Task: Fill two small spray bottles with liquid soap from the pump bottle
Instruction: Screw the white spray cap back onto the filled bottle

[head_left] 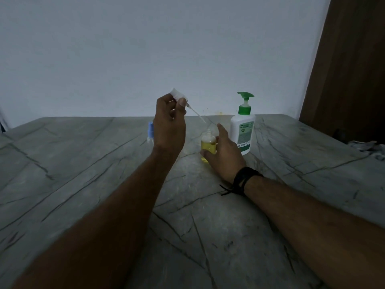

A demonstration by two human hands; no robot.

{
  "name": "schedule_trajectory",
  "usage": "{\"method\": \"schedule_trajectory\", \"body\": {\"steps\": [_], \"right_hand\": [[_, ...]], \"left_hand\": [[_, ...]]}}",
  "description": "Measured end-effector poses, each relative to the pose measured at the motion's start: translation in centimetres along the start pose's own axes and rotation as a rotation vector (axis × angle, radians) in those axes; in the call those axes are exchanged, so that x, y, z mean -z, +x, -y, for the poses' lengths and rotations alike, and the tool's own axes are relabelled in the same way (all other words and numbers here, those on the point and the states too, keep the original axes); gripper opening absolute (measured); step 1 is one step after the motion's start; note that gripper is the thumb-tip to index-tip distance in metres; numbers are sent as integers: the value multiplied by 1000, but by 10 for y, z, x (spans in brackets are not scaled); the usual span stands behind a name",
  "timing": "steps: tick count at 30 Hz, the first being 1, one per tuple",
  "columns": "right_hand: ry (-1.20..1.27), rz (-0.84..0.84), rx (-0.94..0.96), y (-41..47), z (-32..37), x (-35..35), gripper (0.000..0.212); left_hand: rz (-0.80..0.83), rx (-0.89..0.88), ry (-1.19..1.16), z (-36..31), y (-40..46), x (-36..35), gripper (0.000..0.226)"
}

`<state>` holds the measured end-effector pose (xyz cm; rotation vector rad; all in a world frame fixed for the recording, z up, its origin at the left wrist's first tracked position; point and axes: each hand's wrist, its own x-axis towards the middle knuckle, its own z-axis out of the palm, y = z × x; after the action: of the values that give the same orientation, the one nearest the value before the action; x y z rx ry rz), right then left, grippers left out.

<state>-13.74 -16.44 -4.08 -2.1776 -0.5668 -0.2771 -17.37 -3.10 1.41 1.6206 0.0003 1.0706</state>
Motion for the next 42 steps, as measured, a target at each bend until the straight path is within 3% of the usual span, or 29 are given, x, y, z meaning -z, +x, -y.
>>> {"method": "schedule_trajectory", "body": {"steps": [17,26,42], "right_hand": [[25,15,34,0,-1,0,91],[73,32,70,-3,0,0,95],[70,41,72,-3,-2,-1,94]], "left_hand": [[68,2,108,3,-5,-5,32],[292,-33,318,19,-16,-9,41],[328,-25,421,26,-20,-10,41]]}}
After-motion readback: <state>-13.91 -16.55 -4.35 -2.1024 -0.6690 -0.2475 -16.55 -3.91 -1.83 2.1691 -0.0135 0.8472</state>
